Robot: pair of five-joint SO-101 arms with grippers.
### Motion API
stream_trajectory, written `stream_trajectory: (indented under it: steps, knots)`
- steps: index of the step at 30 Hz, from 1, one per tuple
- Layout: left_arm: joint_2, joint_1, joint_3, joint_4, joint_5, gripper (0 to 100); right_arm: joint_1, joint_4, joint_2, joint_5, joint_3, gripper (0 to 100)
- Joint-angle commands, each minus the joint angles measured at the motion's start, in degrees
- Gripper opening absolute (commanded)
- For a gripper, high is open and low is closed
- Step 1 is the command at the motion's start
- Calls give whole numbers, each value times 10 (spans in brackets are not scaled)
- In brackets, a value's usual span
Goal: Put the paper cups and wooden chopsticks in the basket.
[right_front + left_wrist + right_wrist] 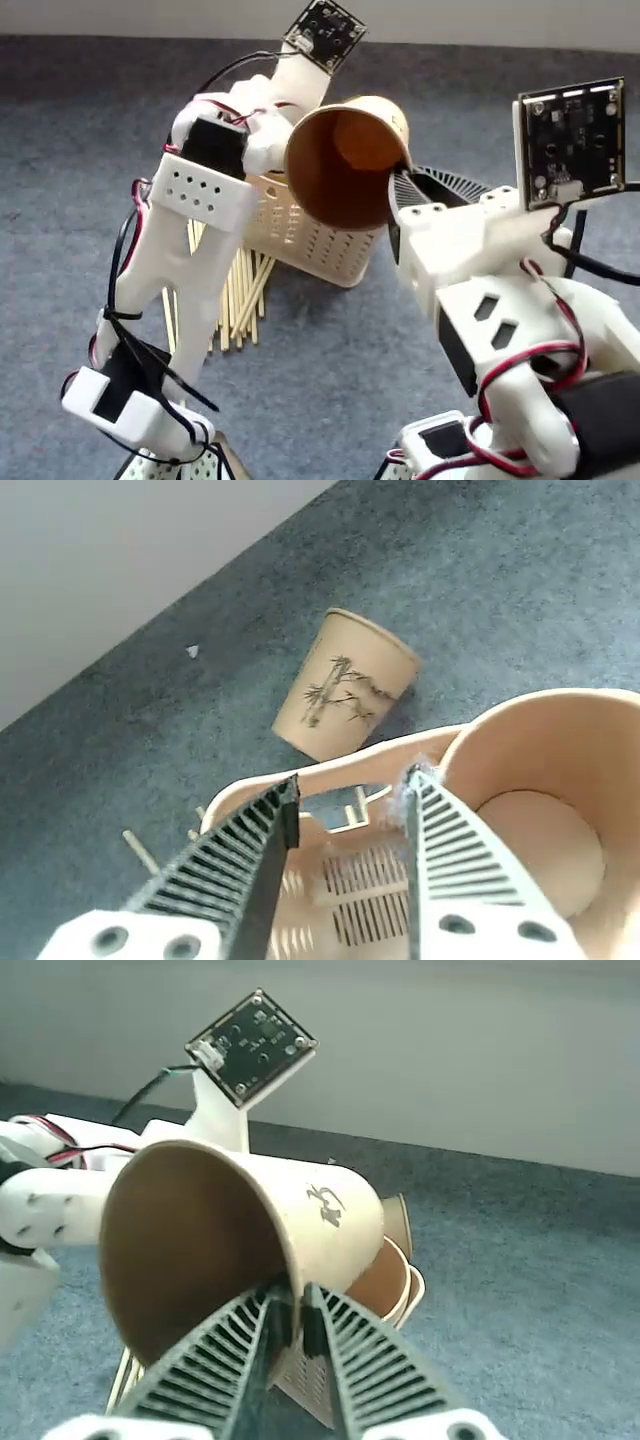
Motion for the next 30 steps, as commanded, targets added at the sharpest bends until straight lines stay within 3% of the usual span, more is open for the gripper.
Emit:
stream_trajectory:
  steps: [1, 3, 7, 12, 24, 30]
  knots:
    - [-36, -89, -39, -4, 16, 183, 21, 7, 1, 6, 35, 5]
    - [-48, -125, -65, -4, 28, 183, 21, 2, 1, 4, 79, 5]
    - [-79, -134, -89, 2, 29, 183, 19, -17, 1, 2, 145, 5]
    - [-111, -149, -92, 11, 29, 183, 22, -31, 1, -10, 131, 5]
    - [-146, -369, -87, 0, 28, 183, 22, -104, 1, -13, 128, 5]
    - [-151, -415, -9, -54, 28, 183, 49, -80, 44, -11, 127, 5]
